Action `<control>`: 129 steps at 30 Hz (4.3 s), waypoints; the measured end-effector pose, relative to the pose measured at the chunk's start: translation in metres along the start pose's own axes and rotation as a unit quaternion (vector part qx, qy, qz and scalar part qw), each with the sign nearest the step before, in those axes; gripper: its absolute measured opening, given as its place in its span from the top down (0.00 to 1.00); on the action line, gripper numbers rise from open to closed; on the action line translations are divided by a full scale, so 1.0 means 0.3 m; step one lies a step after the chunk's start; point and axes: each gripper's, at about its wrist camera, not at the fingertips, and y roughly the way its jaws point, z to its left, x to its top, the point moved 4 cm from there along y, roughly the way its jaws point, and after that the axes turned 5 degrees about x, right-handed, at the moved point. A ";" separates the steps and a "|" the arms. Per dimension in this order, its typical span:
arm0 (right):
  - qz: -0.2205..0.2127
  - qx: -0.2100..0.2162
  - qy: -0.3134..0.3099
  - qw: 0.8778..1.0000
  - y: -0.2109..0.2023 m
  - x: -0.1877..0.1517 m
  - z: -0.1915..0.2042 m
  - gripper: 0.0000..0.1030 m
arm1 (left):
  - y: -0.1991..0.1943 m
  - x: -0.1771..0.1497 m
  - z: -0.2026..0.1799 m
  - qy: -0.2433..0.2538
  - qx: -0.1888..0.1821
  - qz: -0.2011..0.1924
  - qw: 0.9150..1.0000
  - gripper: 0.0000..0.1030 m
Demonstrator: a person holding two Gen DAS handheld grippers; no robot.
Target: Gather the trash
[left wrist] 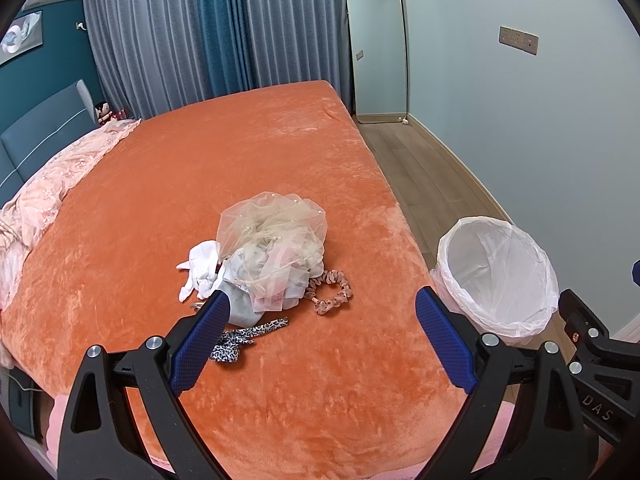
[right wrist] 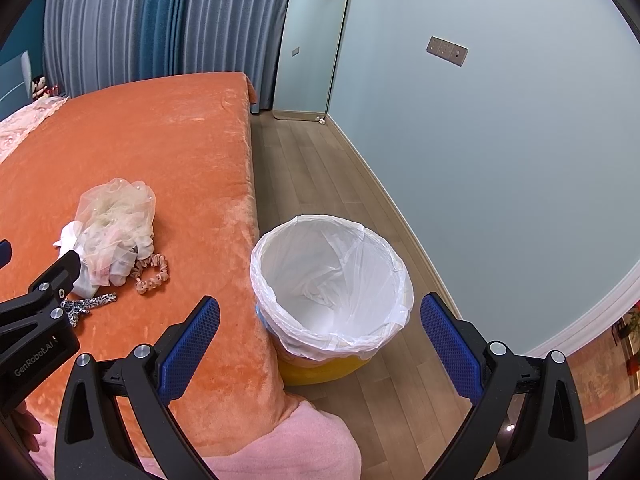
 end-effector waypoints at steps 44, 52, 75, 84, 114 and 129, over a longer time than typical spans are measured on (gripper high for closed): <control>0.007 0.098 0.034 0.995 0.173 -0.091 0.326 0.07 | 0.379 -0.258 0.436 -0.122 0.005 0.115 0.986 0.13; 0.026 0.113 0.013 0.993 0.268 -0.099 0.480 0.07 | 0.530 -0.325 0.518 -0.140 0.006 0.167 0.976 0.13; 0.114 0.112 0.026 0.987 0.676 -0.023 0.659 0.42 | 0.695 -0.314 0.540 -0.144 -0.076 0.210 0.964 0.86; 0.172 0.126 0.045 0.976 0.819 -0.075 0.694 0.72 | 0.672 -0.261 0.552 -0.119 -0.062 0.198 0.971 0.86; 0.030 0.145 0.084 0.985 0.298 0.039 0.337 0.93 | 0.307 -0.021 0.226 -0.048 -0.119 0.088 0.988 0.86; -0.022 0.106 0.141 0.984 0.206 0.045 -0.017 0.93 | 0.140 0.101 -0.130 0.016 -0.182 0.041 0.982 0.86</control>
